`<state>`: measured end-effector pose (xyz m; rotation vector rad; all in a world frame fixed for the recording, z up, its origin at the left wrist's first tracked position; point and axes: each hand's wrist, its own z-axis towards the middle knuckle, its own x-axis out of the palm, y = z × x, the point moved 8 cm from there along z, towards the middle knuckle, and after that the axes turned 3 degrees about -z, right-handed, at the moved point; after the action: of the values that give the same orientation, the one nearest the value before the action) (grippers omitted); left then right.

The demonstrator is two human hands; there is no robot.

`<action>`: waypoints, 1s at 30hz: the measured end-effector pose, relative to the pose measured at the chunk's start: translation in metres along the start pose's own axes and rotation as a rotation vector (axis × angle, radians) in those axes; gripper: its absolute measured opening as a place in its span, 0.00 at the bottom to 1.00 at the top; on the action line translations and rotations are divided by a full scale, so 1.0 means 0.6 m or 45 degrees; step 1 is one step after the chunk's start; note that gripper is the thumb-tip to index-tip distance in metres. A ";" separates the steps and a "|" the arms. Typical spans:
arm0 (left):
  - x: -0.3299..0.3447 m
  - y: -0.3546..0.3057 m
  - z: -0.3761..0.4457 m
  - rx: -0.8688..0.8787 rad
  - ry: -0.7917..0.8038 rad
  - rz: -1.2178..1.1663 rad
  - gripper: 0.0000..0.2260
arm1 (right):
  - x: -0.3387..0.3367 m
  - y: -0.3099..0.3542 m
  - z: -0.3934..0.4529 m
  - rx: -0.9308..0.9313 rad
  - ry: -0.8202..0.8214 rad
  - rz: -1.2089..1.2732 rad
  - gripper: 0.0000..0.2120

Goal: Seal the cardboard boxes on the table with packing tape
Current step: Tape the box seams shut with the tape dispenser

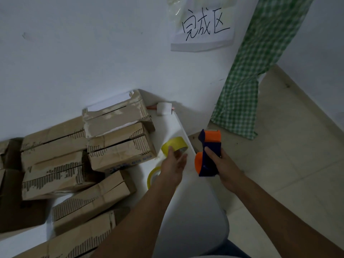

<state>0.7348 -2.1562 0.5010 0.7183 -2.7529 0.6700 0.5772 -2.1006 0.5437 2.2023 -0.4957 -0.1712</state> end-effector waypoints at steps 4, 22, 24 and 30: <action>-0.004 -0.009 -0.005 0.056 -0.061 -0.126 0.09 | -0.015 -0.004 0.005 -0.021 -0.102 -0.062 0.29; -0.055 -0.066 -0.073 0.435 0.233 0.729 0.06 | -0.039 0.025 -0.015 -0.182 -0.288 -0.367 0.28; -0.065 -0.074 -0.089 0.507 0.242 0.959 0.07 | -0.024 0.034 -0.022 -0.242 -0.278 -0.380 0.28; -0.047 -0.059 -0.145 0.599 0.437 1.280 0.06 | 0.029 0.037 -0.061 -0.407 -0.157 -0.481 0.24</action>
<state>0.7851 -2.1306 0.5810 -0.7570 -2.4825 1.4645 0.5971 -2.0936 0.5846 1.9561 -0.1009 -0.5518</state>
